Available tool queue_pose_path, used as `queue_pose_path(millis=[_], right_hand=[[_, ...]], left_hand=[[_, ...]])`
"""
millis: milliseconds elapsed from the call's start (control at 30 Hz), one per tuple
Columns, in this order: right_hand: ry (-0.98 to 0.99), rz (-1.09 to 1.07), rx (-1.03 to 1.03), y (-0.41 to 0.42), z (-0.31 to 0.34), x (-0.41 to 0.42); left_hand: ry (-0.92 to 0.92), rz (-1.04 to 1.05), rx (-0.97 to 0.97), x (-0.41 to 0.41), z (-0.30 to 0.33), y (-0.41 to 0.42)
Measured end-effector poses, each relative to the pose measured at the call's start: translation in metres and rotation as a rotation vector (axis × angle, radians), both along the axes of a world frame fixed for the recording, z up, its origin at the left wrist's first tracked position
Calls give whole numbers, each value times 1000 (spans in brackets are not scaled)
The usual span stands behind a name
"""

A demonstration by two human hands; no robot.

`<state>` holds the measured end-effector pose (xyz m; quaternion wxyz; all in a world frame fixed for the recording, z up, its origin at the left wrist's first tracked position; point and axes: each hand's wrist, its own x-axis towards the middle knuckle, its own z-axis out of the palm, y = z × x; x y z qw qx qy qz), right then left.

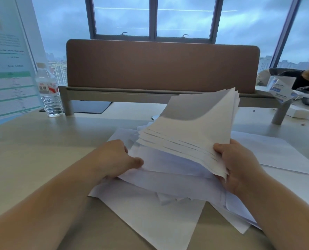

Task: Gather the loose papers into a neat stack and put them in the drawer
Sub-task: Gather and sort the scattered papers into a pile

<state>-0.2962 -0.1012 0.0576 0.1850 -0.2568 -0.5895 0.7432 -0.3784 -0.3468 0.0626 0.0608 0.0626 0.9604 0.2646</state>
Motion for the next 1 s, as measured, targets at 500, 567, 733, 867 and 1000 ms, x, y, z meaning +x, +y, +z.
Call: queue_pose_path(millis=[500, 567, 733, 867, 1000], right_hand=[[-9, 97, 19, -3, 0, 0], [-13, 99, 25, -2, 0, -1], [-21, 94, 43, -3, 1, -2], [-16, 96, 41, -3, 2, -1], [-28, 94, 54, -1, 0, -2]], left_hand=[[188, -46, 85, -20, -22, -2], [186, -82, 56, -18, -22, -1], [222, -134, 51, -17, -20, 1], [186, -140, 104, -15, -20, 3], [160, -183, 167, -8, -17, 4]])
